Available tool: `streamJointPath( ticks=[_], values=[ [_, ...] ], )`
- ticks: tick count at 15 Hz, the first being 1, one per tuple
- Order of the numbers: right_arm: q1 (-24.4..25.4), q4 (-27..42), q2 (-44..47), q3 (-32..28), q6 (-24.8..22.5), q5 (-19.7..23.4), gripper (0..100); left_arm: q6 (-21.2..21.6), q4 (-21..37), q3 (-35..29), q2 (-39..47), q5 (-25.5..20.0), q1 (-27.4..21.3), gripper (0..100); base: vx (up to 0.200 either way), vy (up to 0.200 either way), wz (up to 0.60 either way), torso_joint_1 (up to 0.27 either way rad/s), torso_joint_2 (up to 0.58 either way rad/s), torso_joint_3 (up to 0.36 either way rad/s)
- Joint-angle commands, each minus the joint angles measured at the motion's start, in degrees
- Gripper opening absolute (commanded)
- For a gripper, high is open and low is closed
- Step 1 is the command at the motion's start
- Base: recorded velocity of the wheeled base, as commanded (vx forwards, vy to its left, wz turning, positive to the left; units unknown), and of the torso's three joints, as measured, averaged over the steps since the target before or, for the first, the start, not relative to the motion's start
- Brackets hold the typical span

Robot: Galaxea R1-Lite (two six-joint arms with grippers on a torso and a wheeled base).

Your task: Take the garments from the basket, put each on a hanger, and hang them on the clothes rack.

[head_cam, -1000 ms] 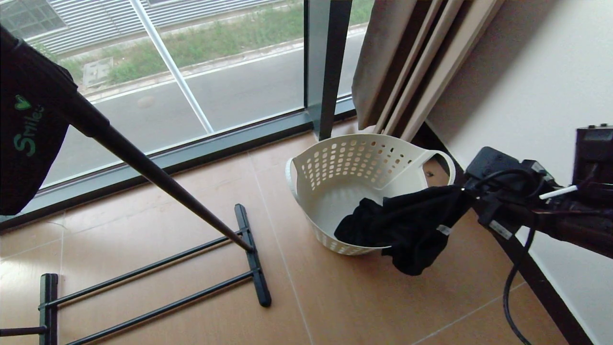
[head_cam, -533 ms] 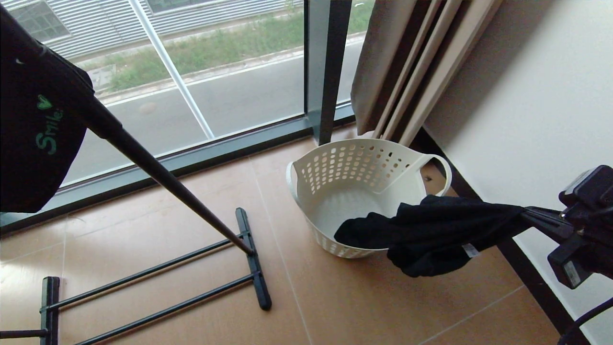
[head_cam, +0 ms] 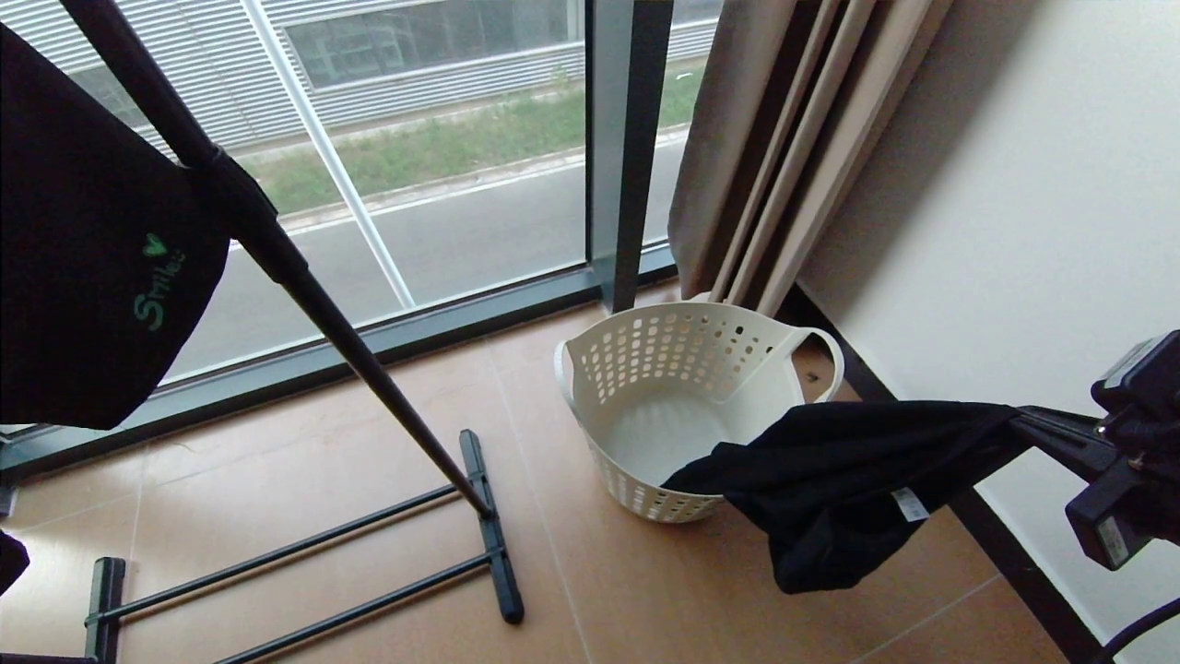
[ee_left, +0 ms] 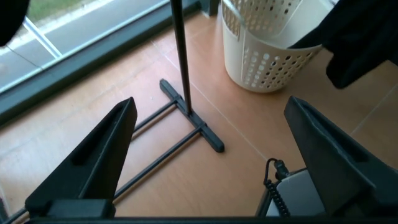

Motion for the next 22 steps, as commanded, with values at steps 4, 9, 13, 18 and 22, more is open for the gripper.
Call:
streamJointPath(
  ticks=[4, 9, 13, 18, 22],
  values=[
    [0.03, -0.13, 0.44, 0.49, -0.03, -0.06, 0, 0.08, 0.04, -0.02, 0.06, 0.03, 0.0, 100, 0.0, 0.0, 0.0, 0.068, -0.33, -0.048],
    [0.03, -0.13, -0.08, 1.02, -0.11, -0.06, 0, -0.01, -0.05, -0.02, 0.06, 0.03, 0.0, 100, 0.0, 0.0, 0.0, 0.127, -0.46, -0.134],
    [0.12, -0.13, -0.35, 1.19, -0.11, -0.06, 0, 0.08, -0.05, -0.02, 0.06, 0.03, 0.0, 100, 0.0, 0.0, 0.0, 0.168, -0.49, -0.122],
    [0.21, -0.13, -0.35, 1.19, -0.11, 0.03, 0, 0.08, -0.05, -0.02, 0.06, -0.06, 0.0, 100, 0.0, 0.0, 0.0, 0.198, -0.51, -0.116],
    [0.21, -0.13, -0.35, 1.37, -0.11, 0.03, 0, 0.08, -0.05, -0.02, 0.06, -0.06, 0.0, 100, 0.0, 0.0, 0.0, 0.223, -0.55, -0.113]
  ],
)
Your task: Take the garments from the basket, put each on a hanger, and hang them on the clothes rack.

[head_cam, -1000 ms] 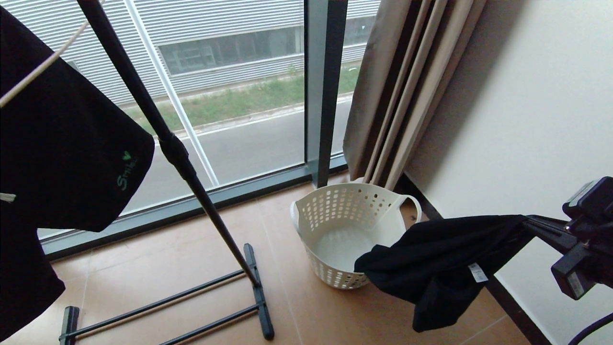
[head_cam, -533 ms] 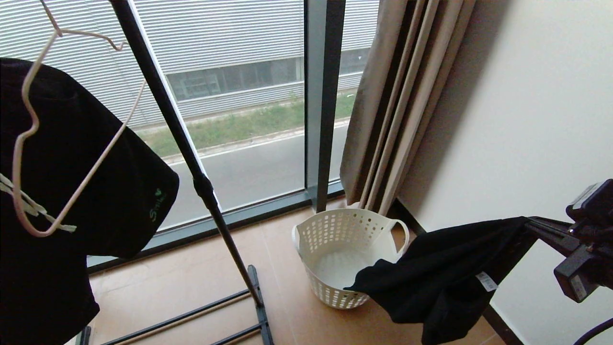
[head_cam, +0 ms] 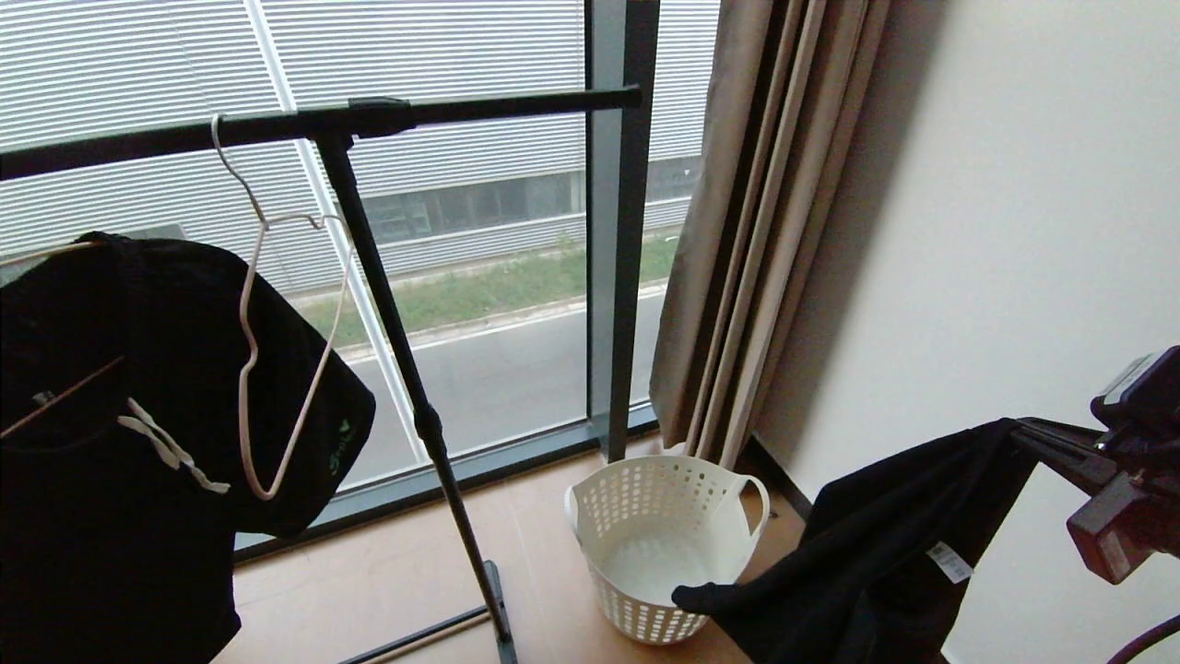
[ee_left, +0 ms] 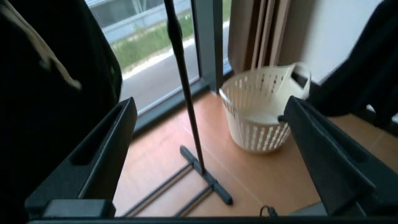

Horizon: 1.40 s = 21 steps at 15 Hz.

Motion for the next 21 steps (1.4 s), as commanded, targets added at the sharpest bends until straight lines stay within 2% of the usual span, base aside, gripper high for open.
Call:
streamJointPath(
  ticks=[1, 7, 21],
  values=[
    [0.04, -0.03, 0.18, 0.07, -0.03, -0.01, 0, -0.01, 0.0, 0.0, 0.06, 0.01, 0.0, 100, 0.0, 0.0, 0.0, 0.237, -0.56, -0.149],
    [1.18, -0.03, 0.18, 0.25, -0.03, -0.01, 0, -0.01, 0.09, 0.0, 0.06, 0.01, 0.0, 100, 0.0, 0.0, 0.0, 0.252, -0.57, -0.133],
    [1.18, -0.03, -0.35, 1.31, -0.12, -0.1, 0, 0.34, 0.0, 0.0, 0.06, -0.08, 0.0, 100, 0.0, 0.0, 0.0, 0.174, -0.36, -0.199]
  ],
)
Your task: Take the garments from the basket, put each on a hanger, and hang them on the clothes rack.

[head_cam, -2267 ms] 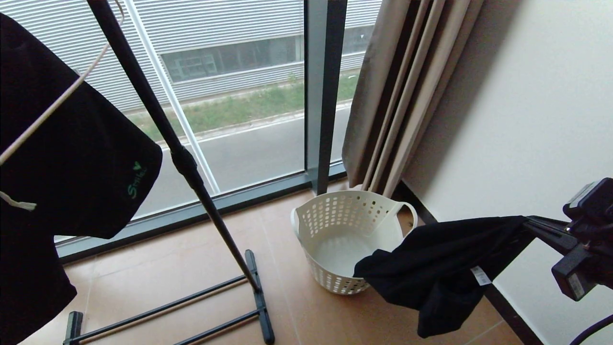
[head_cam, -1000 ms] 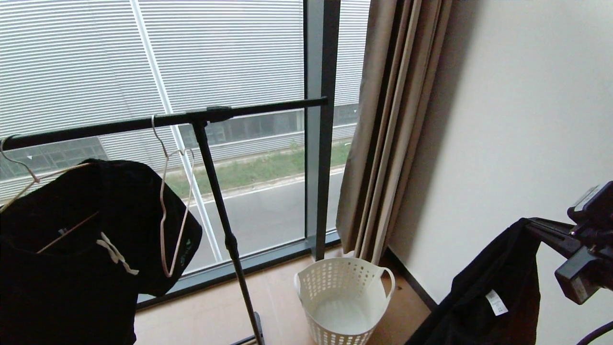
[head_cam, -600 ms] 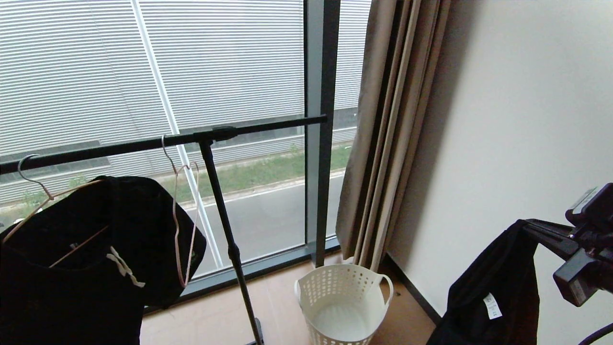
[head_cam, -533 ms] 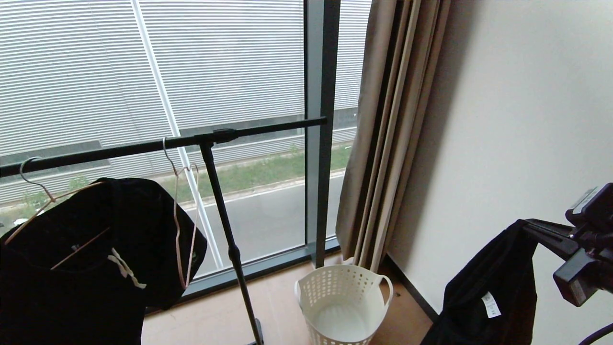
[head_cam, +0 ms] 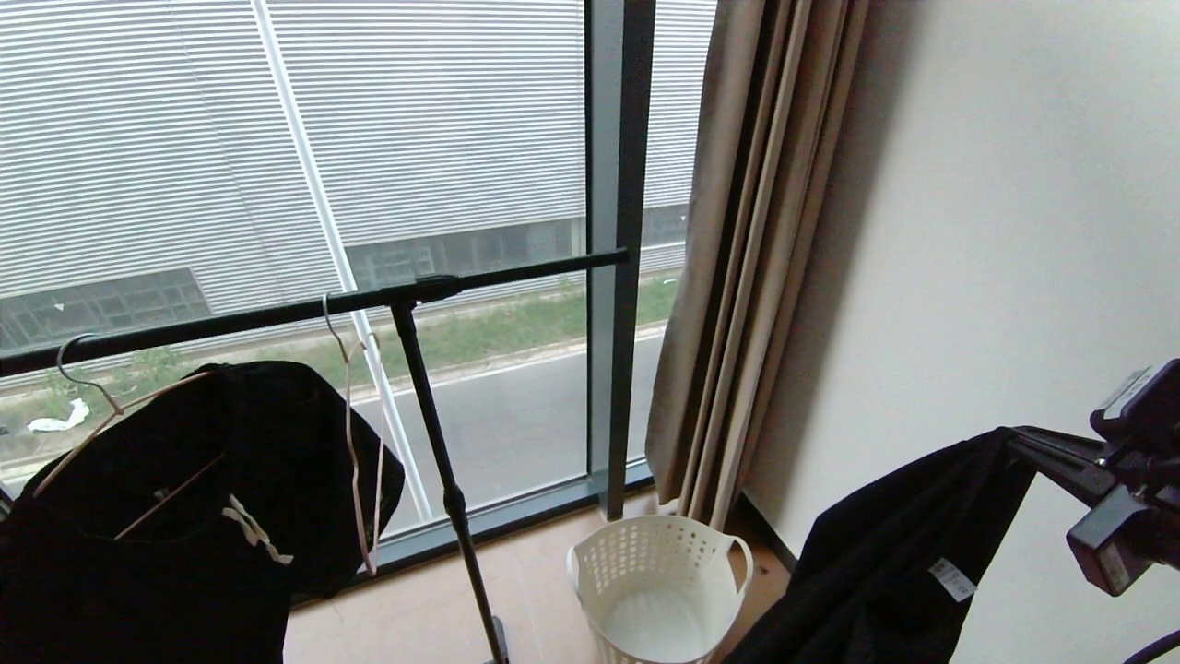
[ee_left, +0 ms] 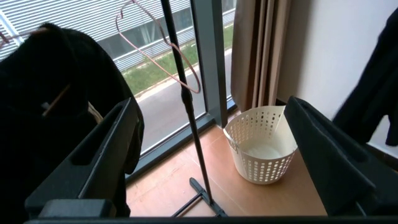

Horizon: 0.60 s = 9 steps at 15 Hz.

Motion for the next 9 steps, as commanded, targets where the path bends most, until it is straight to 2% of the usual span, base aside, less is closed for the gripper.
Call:
streamJointPath(
  ticks=[1, 3, 6, 9],
  values=[
    [0.37, -0.06, -0.53, 0.95, -0.03, 0.01, 0, 0.04, 0.01, 0.0, 0.06, 0.03, 0.0, 100, 0.0, 0.0, 0.0, 0.056, -0.13, -0.203],
    [1.43, -0.06, -0.97, 0.95, -0.03, 0.01, 0, -0.49, 0.01, 0.0, -0.02, 0.03, 0.0, 100, 0.0, 0.0, 0.0, 0.027, -0.03, -0.129],
    [1.43, -0.06, -1.05, 0.86, -0.03, 0.01, 0, -0.49, 0.01, 0.0, 0.06, 0.03, 0.0, 100, 0.0, 0.0, 0.0, 0.002, 0.0, -0.019],
    [1.43, 0.03, -1.4, 1.03, -0.03, 1.94, 0, -0.49, 0.01, 0.0, 0.06, 0.03, 0.0, 100, 0.0, 0.0, 0.6, 0.002, 0.0, -0.002]
  ],
)
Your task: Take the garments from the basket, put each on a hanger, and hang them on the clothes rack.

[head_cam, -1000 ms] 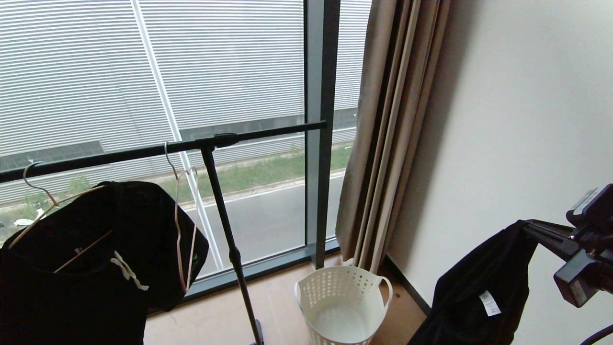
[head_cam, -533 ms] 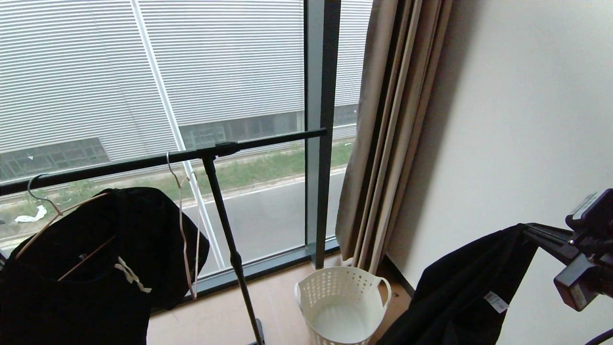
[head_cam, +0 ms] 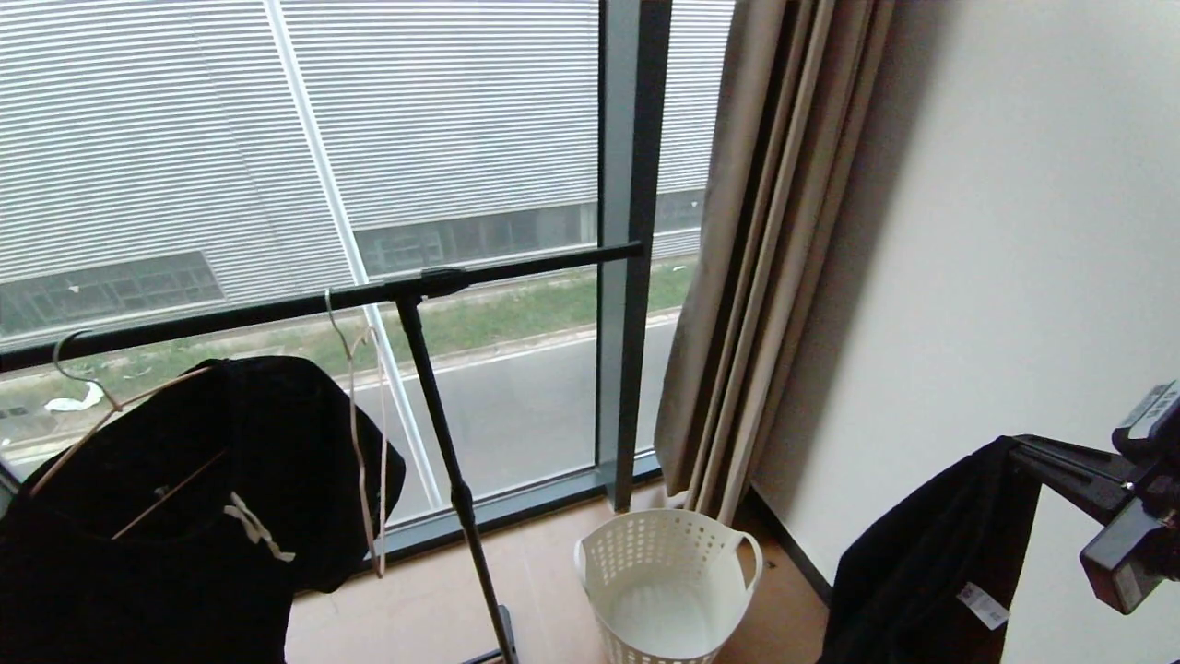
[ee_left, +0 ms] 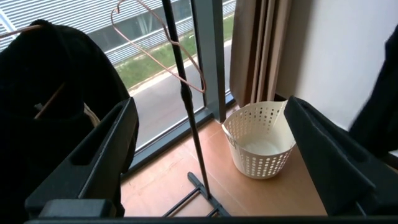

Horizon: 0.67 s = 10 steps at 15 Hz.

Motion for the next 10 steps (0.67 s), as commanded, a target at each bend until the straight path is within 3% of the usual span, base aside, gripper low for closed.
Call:
streamJointPath(
  ticks=[1, 6, 7, 10],
  values=[
    [0.03, 0.08, -0.37, 0.02, -0.03, 0.08, 0, -0.01, -0.02, 0.0, 0.06, 0.01, 0.05, 100, 0.0, 0.0, 0.6, 0.007, 0.0, 0.002],
    [0.03, 0.17, -0.54, 0.02, -0.03, 0.08, 0, -0.1, 0.06, 0.0, -0.02, -0.08, 0.05, 100, 0.0, 0.0, 0.6, 0.008, 0.0, -0.002],
    [0.03, 0.08, -0.54, 0.02, -0.03, 0.08, 0, -0.1, 0.06, 0.0, -0.02, 0.01, 0.05, 100, 0.0, 0.0, 0.0, 0.0, 0.0, 0.0],
    [0.03, 0.08, -0.54, 0.02, -0.12, 0.08, 0, -0.19, -0.02, 0.0, -0.02, 0.01, 0.05, 100, -0.2, 0.0, 0.0, 0.005, 0.0, 0.001]
  ],
)
